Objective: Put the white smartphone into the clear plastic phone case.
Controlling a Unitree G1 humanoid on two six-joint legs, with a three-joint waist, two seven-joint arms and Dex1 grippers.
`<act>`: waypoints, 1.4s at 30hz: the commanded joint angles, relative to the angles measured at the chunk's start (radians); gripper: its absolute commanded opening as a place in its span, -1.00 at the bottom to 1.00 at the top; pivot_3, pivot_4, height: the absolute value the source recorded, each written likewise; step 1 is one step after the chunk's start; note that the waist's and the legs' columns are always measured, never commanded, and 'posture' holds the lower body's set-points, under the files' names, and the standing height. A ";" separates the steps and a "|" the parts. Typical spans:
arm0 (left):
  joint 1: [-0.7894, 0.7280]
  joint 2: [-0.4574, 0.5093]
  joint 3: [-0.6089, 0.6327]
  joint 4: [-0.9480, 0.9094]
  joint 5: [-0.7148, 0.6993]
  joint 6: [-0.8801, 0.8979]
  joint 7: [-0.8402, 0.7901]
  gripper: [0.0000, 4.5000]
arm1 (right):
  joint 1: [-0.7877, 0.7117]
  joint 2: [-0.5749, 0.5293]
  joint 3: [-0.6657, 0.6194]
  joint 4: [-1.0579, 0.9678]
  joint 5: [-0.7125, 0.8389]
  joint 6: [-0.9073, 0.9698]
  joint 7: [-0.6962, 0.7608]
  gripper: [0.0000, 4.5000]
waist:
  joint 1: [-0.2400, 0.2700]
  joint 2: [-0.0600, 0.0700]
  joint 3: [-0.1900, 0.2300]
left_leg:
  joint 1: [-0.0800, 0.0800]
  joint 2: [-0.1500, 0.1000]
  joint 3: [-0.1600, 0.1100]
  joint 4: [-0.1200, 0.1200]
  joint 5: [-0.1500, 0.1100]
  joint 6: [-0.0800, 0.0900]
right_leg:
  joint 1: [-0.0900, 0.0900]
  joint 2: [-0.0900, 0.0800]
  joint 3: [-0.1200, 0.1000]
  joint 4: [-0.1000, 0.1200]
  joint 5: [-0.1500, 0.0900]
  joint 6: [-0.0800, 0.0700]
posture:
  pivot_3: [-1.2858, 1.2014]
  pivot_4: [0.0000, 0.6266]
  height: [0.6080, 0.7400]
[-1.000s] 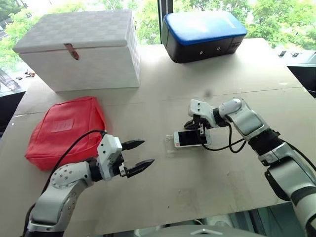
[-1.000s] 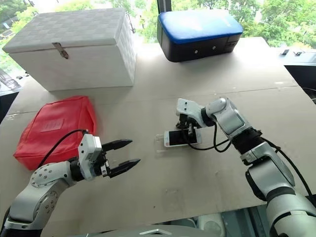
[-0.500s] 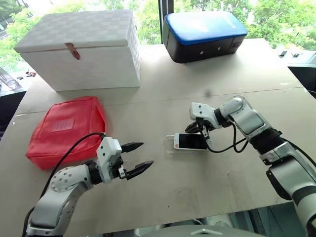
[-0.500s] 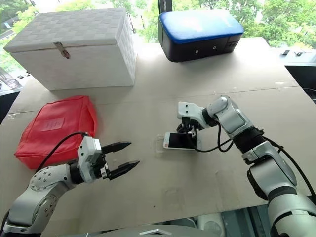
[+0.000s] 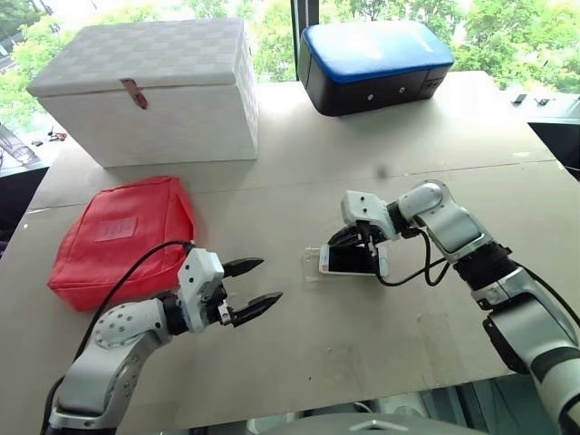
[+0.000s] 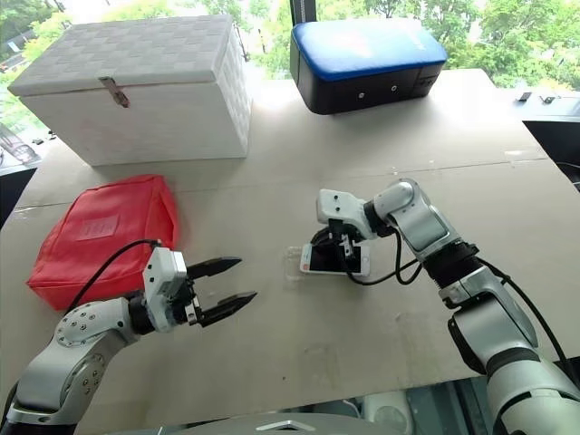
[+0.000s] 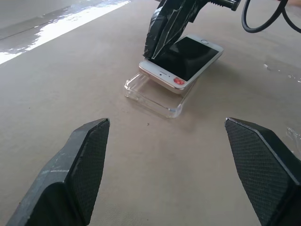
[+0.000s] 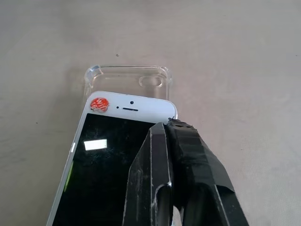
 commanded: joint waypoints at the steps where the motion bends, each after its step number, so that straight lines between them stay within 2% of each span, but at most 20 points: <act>1: 0.001 0.006 0.007 -0.049 -0.007 -0.002 0.004 0.76 | -0.004 0.005 -0.005 -0.024 0.002 -0.022 0.009 -1.00 | 0.000 0.000 0.000 | 0.000 0.000 0.000 0.000 0.000 0.000 | 0.000 0.000 0.000 0.000 0.000 0.000 | 0.03 -0.52 1.00; 6: -0.001 0.006 0.006 -0.050 -0.007 0.000 0.009 0.76 | -0.062 0.036 -0.045 0.055 -0.009 -0.033 -0.063 -1.00 | -0.001 0.000 0.000 | 0.000 0.000 0.000 0.000 0.000 0.000 | 0.000 0.000 0.000 0.001 0.000 0.000 | 0.03 -0.52 1.00; 10: -0.003 0.004 0.002 -0.048 -0.004 -0.002 0.009 0.76 | -0.072 0.031 -0.016 0.100 -0.031 -0.074 -0.040 -1.00 | 0.001 0.000 0.000 | 0.001 0.000 0.000 0.000 0.000 0.000 | 0.000 0.000 0.000 0.001 0.000 0.000 | 0.03 -0.52 1.00; 17: 0.002 0.002 0.006 -0.052 -0.004 -0.004 0.013 0.76 | -0.047 0.041 0.003 0.055 -0.016 -0.077 0.036 -1.00 | 0.000 0.000 0.000 | 0.001 0.000 0.000 0.000 0.000 0.000 | 0.000 0.000 0.000 0.001 0.000 0.000 | 0.03 -0.52 1.00; 26: 0.016 -0.003 0.007 -0.066 -0.005 -0.004 0.029 0.76 | -0.068 0.051 -0.045 0.071 -0.016 -0.084 -0.011 -1.00 | 0.000 0.000 0.000 | 0.001 0.000 0.000 0.001 0.000 0.000 | 0.000 0.000 0.000 0.001 0.000 0.000 | 0.03 -0.52 1.00; 31: 0.022 -0.004 0.007 -0.070 -0.005 -0.005 0.036 0.76 | -0.044 0.015 -0.125 -0.083 0.104 0.055 0.034 -1.00 | 0.001 0.000 0.000 | 0.000 0.000 0.000 0.001 0.000 0.000 | 0.000 0.000 0.001 0.001 0.000 0.000 | 0.03 -0.52 1.00; 37: 0.020 -0.004 0.003 -0.065 -0.003 -0.007 0.033 0.76 | 0.121 -0.155 -0.077 -0.426 0.224 0.235 0.162 -1.00 | 0.004 0.000 0.000 | 0.000 0.000 -0.001 0.001 0.000 0.001 | 0.001 -0.001 0.000 0.000 0.000 0.000 | 0.03 -0.52 1.00; 42: 0.003 0.000 0.000 -0.047 -0.003 -0.009 0.021 0.76 | 0.204 -0.219 -0.020 -0.488 0.197 0.236 0.145 -1.00 | -0.001 -0.001 0.000 | 0.001 0.001 0.000 0.001 -0.003 0.004 | 0.001 -0.001 0.000 0.001 0.000 -0.001 | 0.03 -0.52 1.00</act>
